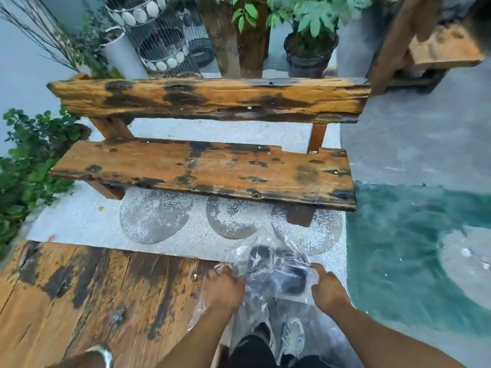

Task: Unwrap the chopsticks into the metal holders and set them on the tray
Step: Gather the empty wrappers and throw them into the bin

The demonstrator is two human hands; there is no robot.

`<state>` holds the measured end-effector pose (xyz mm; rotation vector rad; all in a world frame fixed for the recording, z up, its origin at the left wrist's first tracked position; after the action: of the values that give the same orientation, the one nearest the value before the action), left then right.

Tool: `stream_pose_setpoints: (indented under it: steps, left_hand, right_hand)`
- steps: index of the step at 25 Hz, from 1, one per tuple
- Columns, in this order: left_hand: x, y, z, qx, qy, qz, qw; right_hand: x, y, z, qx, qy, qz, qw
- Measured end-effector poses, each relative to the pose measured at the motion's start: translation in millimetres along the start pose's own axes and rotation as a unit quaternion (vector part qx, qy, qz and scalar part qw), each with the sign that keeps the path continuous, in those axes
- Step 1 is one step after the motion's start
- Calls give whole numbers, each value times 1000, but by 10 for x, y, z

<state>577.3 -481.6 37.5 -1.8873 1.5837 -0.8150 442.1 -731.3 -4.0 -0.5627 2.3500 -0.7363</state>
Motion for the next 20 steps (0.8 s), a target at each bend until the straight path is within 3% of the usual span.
stream_pose_setpoints:
  steps: [9,12,20]
  left_hand:
    - [692,465,770,-72,53,-19,996]
    - [789,723,976,-69,54,-47,995]
    - [765,1916,2018,-94,-89,-97,987]
  right_hand:
    - [166,-78,710,44,93,62,993]
    - [253,187,1091,14,98,75,992]
    - [718,1320,2306,-81,155,166,970]
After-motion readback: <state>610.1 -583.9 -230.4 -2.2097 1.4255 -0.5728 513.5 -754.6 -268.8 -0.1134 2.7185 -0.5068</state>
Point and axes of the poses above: each hand's wrist, its own z-axis towards the middle knuckle, its own y-axis out of the palm, x = y × z, the point moved 6 cm from there along z, towards the middle knuckle, and after that the axes turned 6 degrees about -y, right-handed, at the moved point
